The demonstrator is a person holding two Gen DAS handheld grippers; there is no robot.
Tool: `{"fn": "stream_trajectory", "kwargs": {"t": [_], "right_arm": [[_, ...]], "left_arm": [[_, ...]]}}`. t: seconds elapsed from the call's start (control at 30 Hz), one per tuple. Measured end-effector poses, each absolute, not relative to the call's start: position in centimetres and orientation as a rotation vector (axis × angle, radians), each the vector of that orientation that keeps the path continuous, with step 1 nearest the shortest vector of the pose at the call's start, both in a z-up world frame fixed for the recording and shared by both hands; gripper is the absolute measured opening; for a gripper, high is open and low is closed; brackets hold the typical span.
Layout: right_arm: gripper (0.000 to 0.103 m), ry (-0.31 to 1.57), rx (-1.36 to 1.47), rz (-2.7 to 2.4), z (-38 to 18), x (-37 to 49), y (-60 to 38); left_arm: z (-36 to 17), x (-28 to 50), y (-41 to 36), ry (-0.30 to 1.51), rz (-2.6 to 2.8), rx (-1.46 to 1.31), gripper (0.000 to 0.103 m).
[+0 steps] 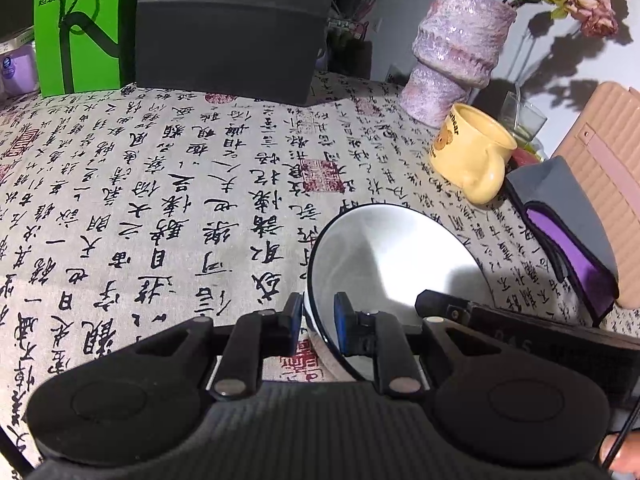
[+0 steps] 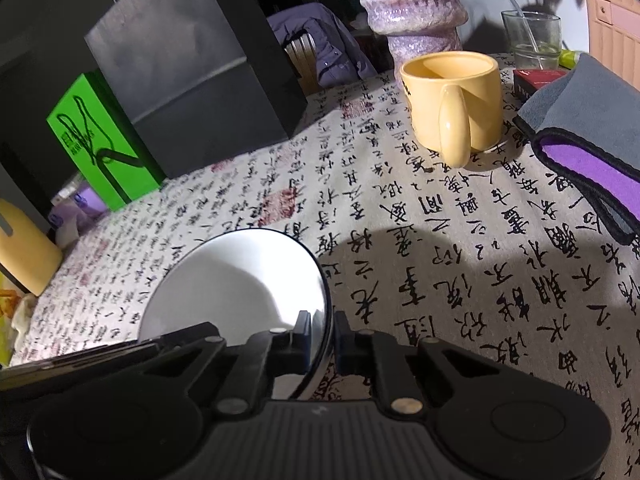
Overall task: Organize plates and bowls
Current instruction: 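Lift the small white bowl off the cloth with both grippers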
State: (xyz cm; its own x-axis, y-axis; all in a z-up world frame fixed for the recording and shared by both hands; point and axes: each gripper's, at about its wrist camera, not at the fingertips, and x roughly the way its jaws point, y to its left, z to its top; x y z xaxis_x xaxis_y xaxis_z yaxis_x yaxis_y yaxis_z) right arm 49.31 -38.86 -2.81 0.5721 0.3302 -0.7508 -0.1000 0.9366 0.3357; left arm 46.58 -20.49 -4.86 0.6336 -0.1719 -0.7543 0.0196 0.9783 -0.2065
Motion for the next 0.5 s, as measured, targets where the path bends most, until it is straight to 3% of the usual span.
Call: {"fn": "stream_trajectory", "kwargs": {"t": [0.27,0.37,0.5], "right_arm": [[0.010,0.936,0.205,0.228,-2.4,49.4,-37.8],[0.010,0.943,0.201,0.218,-2.3,49.4,-37.7],[0.010,0.947,0.192,0.206,-2.2,49.4,-37.5]], "left_arm": [[-5.1,47.6,-20.9,0.928,-0.082,-0.145,0.018],[-4.9,47.7,-21.0,0.931,-0.085,-0.136,0.012],[-4.7,47.7,-21.1,0.928,-0.080,-0.123,0.011]]}}
